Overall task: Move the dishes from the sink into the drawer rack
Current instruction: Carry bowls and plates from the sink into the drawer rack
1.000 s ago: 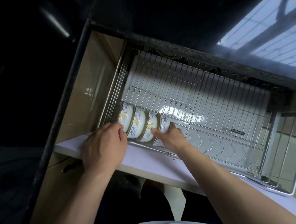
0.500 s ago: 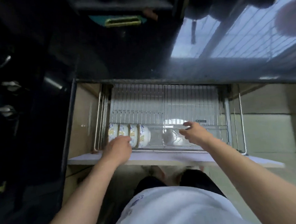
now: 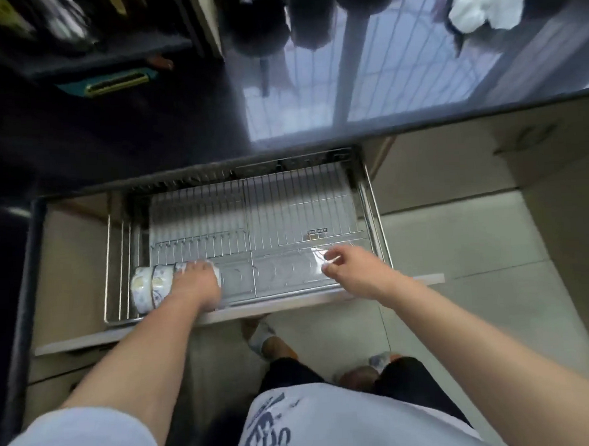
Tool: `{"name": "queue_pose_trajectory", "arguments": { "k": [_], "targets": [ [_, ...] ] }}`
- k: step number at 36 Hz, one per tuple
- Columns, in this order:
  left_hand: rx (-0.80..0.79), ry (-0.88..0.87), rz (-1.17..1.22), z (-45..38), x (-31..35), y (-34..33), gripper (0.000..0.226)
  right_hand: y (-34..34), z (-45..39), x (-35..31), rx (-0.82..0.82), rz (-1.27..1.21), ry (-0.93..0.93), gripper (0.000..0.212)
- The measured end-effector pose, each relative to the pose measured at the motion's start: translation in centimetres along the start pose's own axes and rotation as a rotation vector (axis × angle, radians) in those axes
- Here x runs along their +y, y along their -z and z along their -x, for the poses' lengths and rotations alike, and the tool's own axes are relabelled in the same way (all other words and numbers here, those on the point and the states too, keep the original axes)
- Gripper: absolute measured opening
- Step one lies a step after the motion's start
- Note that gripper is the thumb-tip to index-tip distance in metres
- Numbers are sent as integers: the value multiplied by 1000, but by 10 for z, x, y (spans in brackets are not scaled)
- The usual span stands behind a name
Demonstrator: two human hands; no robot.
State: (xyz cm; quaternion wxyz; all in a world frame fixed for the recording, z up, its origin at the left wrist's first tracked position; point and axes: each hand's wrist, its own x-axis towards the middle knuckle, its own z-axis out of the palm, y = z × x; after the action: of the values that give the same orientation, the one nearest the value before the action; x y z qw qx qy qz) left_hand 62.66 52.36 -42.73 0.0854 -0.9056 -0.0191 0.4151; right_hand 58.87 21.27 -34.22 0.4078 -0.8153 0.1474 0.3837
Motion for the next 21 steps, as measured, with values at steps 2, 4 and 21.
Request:
{"name": "queue_pose_trajectory", "arguments": {
  "k": [2, 4, 21],
  "targets": [
    [38, 17, 29, 25, 44, 13, 49, 19, 15, 26, 12, -12, 21, 39],
    [83, -27, 95, 50, 96, 28, 38, 43, 35, 48, 26, -50, 37, 38],
    [209, -997, 40, 325, 569, 212, 35, 327, 290, 298, 852, -512, -213, 25]
  ]
}}
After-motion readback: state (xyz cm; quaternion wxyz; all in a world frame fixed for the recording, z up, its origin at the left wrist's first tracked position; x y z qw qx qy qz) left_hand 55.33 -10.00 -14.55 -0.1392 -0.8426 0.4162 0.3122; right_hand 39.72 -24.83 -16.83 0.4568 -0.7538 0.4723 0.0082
